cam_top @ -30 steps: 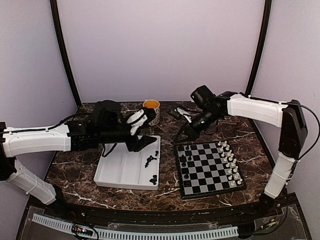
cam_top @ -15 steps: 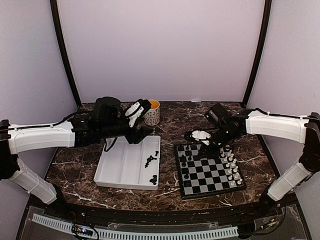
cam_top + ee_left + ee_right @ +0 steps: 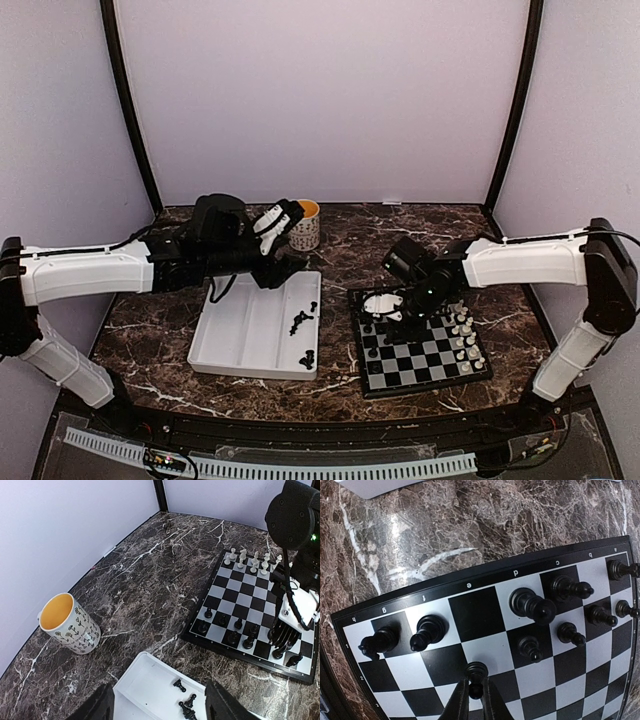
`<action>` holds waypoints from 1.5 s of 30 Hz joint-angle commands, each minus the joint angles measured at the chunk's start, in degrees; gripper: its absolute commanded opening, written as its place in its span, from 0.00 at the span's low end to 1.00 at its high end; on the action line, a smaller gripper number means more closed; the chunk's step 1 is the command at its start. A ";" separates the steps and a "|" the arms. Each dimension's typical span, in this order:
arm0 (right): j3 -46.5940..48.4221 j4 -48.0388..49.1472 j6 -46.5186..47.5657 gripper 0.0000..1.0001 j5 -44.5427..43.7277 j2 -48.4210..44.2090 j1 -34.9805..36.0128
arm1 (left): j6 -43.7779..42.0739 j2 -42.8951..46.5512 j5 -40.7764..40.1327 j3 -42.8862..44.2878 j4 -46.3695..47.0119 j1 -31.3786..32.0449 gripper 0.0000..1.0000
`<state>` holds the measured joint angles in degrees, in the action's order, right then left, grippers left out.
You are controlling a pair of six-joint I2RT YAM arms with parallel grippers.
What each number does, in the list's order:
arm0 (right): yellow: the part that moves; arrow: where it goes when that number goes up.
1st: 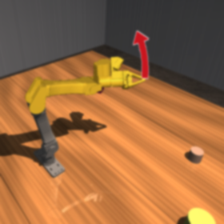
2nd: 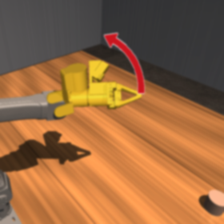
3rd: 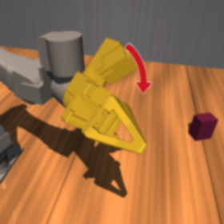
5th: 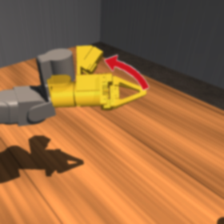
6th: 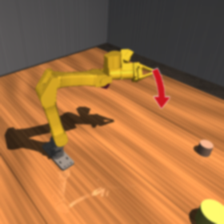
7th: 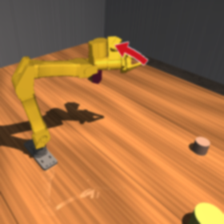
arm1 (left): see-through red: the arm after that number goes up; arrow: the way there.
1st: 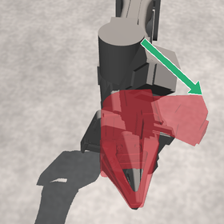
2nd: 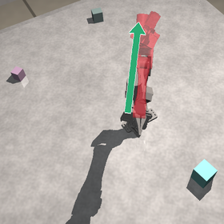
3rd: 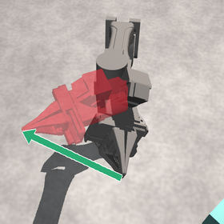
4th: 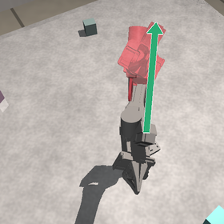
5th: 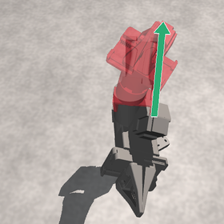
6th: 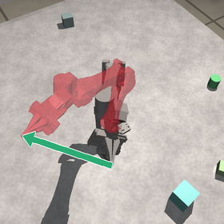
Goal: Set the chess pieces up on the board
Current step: Place the pawn at d7, then pick up the pawn from the storage box.
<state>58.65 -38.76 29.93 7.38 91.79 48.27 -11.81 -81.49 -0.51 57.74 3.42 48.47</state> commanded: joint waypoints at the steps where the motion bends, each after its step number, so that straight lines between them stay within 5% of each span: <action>1: 2.70 0.91 0.15 0.13 -1.21 2.02 1.09 | 0.40 0.39 -0.32 2.08 -0.67 -0.32 0.64; 28: 4.07 -1.54 -0.56 0.21 -2.64 0.92 1.39 | 0.79 -1.19 -1.36 3.01 -2.84 -0.31 0.64; 32: 2.47 -3.65 0.79 0.28 -2.91 -3.79 1.39 | 4.13 -3.00 -2.94 5.41 -8.38 -0.22 0.64; 39: -2.10 -1.94 0.91 0.32 -3.95 -9.85 -1.42 | 15.76 -12.98 0.87 16.85 -30.11 -0.59 0.43; 45: -2.74 -0.01 0.09 0.32 -2.53 -11.65 -5.12 | 22.25 -18.67 3.73 18.28 -34.09 -0.49 0.40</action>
<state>56.40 -40.69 30.76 4.19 81.82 44.84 4.45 -98.63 0.75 75.13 -22.76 48.14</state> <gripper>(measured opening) 0.320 0.397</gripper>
